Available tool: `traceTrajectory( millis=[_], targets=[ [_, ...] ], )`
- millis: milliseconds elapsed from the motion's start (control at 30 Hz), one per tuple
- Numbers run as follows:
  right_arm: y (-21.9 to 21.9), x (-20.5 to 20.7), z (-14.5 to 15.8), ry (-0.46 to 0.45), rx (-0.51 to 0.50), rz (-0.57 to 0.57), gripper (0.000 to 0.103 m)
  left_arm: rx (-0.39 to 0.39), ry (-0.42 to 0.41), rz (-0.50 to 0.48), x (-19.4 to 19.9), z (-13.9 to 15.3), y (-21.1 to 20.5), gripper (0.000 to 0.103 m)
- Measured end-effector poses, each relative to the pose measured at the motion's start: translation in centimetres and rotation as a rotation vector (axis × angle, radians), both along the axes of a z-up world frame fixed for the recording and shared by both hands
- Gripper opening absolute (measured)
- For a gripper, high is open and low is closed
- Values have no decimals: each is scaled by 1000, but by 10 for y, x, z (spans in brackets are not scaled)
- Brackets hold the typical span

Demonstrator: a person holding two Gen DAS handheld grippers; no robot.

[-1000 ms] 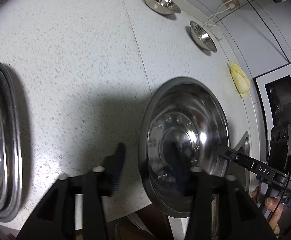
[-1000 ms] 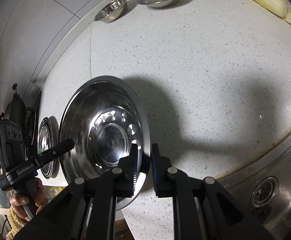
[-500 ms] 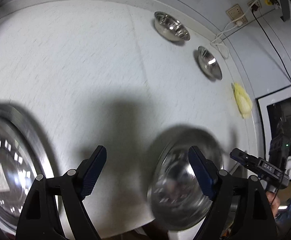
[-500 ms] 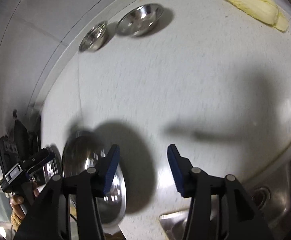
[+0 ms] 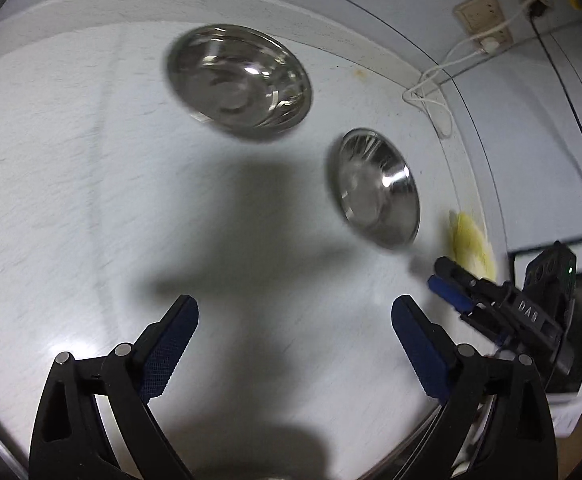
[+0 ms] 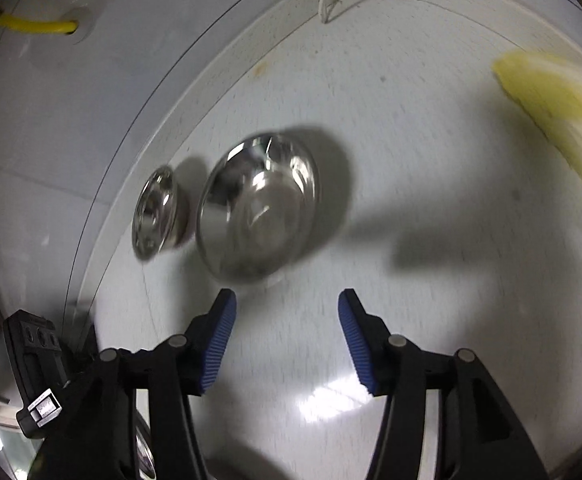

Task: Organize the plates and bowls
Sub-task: 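Move both open tools to the medium steel bowl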

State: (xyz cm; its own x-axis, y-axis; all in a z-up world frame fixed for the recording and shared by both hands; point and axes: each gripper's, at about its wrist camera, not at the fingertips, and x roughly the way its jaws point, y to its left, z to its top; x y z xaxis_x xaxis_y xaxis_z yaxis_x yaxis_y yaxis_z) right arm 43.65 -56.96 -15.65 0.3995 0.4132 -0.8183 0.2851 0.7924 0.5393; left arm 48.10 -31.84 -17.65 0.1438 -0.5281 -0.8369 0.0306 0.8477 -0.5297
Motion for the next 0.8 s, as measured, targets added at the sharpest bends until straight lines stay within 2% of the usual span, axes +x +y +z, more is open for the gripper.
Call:
traceTrajectory(
  millis=[200,367,633,800],
  targets=[
    [-4,31,-5,-7,-12,8,52,0,2,37,44,-15,-30,95],
    [-12,50,-13,-17,-36,8,52,-15,-20,65,63,-24,-40,95],
    [-15,60,-35,46,8,22,52,-3,-2,61,77,-41,-60,95],
    [-9,71,-38,27,-34,51,51,24,-3,33,82,-47,-69,94]
  ],
)
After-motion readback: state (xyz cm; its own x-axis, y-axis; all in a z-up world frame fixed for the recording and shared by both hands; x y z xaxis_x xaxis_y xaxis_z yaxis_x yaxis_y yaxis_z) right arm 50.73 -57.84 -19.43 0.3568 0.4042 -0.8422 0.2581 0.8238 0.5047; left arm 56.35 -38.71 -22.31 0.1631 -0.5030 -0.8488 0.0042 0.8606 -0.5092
